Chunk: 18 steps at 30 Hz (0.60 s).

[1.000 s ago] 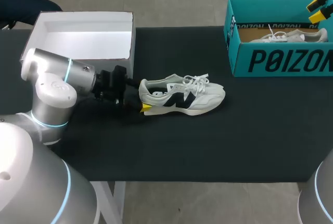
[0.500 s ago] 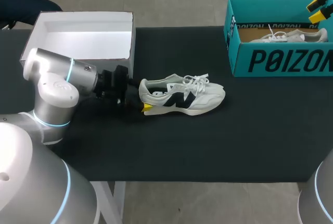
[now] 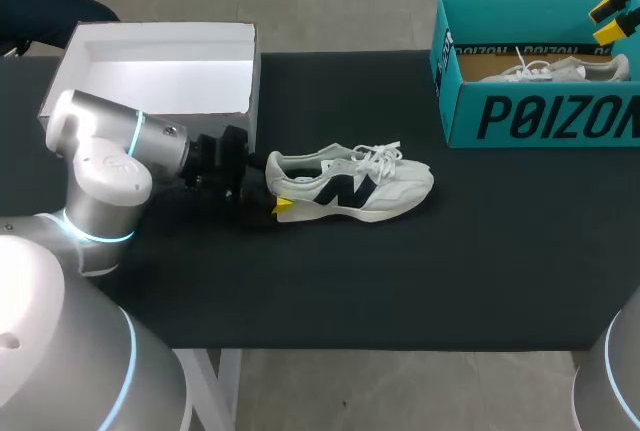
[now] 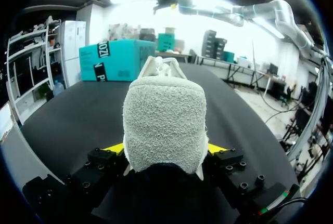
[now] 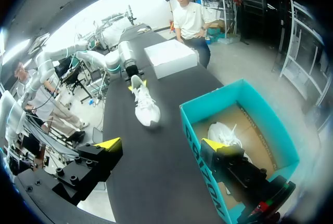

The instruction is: Take the shoe out of the shoebox, open the shoe tongue, remove and reinsert the insole, then place the shoe into the shoebox

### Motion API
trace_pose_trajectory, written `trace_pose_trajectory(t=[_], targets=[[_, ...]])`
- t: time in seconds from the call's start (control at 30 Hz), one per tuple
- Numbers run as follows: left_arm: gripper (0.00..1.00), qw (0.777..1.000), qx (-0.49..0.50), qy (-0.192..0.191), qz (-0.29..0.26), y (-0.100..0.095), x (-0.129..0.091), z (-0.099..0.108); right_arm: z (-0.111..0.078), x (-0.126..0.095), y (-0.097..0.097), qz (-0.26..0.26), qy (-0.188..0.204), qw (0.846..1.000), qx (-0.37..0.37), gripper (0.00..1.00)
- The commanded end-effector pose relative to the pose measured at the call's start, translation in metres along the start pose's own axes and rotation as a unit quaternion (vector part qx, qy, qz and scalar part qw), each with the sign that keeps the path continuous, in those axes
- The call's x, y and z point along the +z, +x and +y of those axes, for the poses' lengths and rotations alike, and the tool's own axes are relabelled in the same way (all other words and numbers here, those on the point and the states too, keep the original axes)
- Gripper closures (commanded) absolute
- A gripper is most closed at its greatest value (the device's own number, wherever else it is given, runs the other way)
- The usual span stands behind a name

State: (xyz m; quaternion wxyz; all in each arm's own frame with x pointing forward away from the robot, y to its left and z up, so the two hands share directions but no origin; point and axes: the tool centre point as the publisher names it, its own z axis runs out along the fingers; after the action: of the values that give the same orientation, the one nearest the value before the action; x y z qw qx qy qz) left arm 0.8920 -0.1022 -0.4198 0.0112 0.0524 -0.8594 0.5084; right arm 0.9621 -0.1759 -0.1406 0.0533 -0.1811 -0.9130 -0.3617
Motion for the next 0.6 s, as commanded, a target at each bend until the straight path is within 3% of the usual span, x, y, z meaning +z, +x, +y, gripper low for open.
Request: trace_pose_trajectory(t=[0.03,0.6], targets=[[1.00,1.000,0.000,-0.003,0.003,-0.0001,0.0014,0.0004,0.0000,0.0000,-0.0001,0.000,0.001,1.000,0.000,0.00],[1.00,1.000,0.002,-0.004,0.002,-0.0005,0.0009,-0.0010,0.0000,0.0000,-0.0001,0.000,0.001,1.000,0.000,0.00]])
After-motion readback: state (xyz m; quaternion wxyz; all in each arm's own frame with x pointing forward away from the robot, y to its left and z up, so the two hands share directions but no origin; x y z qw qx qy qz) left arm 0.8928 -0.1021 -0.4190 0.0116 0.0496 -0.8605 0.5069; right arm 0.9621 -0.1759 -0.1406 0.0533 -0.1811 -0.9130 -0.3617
